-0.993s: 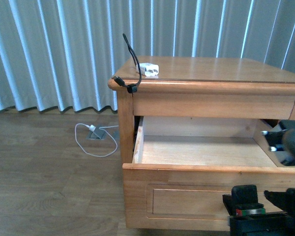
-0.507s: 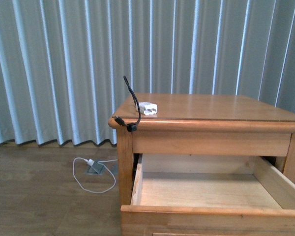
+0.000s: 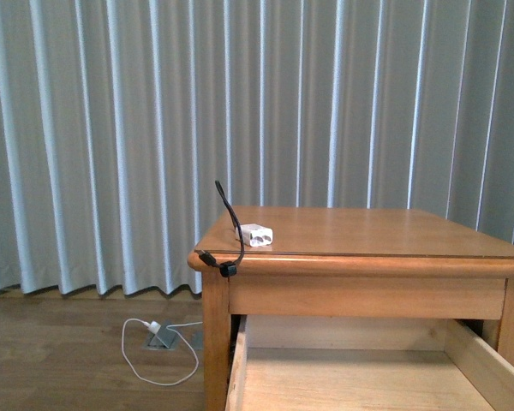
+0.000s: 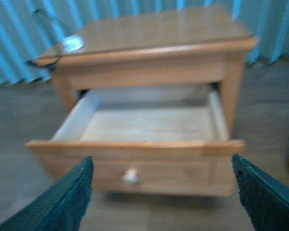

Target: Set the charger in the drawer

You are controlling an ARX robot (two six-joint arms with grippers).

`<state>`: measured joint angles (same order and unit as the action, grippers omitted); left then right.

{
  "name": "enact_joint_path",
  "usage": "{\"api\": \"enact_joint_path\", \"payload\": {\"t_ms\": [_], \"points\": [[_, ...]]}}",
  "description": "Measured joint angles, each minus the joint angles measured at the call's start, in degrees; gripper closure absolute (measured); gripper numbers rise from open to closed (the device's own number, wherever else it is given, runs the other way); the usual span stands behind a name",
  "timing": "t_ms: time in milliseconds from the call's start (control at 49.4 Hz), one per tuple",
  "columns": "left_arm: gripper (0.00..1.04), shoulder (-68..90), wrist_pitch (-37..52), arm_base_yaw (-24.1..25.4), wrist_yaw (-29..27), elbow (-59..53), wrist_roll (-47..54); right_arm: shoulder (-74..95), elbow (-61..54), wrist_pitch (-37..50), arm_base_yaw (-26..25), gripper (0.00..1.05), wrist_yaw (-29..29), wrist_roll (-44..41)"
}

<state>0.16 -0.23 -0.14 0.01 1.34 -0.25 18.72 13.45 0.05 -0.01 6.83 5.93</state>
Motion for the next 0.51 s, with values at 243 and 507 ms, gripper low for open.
{"api": "enact_joint_path", "payload": {"t_ms": [243, 507], "points": [[0.06, 0.0, 0.0, 0.0, 0.0, 0.0, 0.0, -4.8, -6.0, 6.1, -0.1, 0.63, -6.8, -5.0], [0.06, 0.0, 0.0, 0.0, 0.0, 0.0, 0.0, -7.1, -8.1, 6.1, -0.1, 0.65, -6.8, -5.7]]}}
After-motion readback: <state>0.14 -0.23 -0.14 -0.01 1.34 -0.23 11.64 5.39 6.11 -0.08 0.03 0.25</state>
